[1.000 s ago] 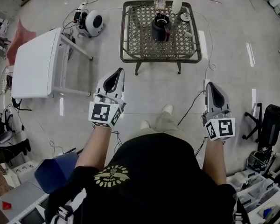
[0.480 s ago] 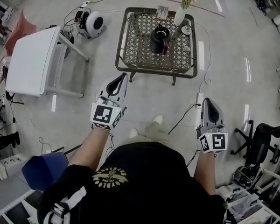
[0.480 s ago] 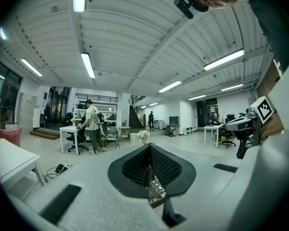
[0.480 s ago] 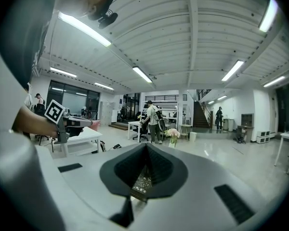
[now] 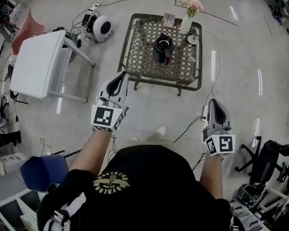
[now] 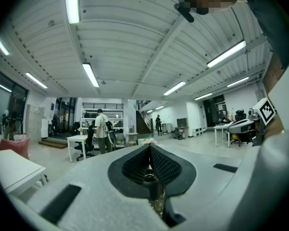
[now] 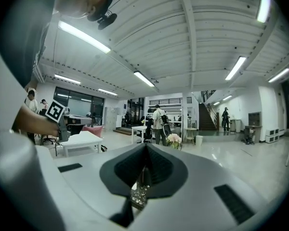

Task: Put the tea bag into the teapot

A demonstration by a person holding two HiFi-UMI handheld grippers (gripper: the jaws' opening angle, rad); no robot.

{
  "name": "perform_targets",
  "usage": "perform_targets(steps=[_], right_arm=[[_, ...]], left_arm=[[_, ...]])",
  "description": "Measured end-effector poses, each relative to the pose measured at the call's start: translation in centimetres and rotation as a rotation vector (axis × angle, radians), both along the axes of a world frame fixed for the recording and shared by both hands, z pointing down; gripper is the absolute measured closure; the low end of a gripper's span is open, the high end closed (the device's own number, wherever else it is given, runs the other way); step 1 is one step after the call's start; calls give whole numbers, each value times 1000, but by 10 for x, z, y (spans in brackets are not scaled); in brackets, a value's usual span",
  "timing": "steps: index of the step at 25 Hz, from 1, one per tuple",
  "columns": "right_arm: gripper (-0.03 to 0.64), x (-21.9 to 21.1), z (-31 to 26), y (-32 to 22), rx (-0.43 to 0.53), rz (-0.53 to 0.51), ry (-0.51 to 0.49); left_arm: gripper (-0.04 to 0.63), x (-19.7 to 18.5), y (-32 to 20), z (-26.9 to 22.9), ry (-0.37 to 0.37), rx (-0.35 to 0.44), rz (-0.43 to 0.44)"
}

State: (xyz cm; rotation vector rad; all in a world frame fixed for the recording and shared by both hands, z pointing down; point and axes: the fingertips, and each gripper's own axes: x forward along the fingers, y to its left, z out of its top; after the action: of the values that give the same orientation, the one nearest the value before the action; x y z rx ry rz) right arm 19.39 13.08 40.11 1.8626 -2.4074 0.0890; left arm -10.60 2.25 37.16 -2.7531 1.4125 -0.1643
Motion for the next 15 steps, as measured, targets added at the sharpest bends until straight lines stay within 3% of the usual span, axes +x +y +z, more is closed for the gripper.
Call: perform_targets(steps=[7,15], right_arm=[[611,13,-7,-26,26,-50,-17],[611,14,-4,-55,30,-64,-11]], left_arm=[[598,0,2,-14,-45,12,-45],[598,-17,-13,-4,-44,-15,-94]])
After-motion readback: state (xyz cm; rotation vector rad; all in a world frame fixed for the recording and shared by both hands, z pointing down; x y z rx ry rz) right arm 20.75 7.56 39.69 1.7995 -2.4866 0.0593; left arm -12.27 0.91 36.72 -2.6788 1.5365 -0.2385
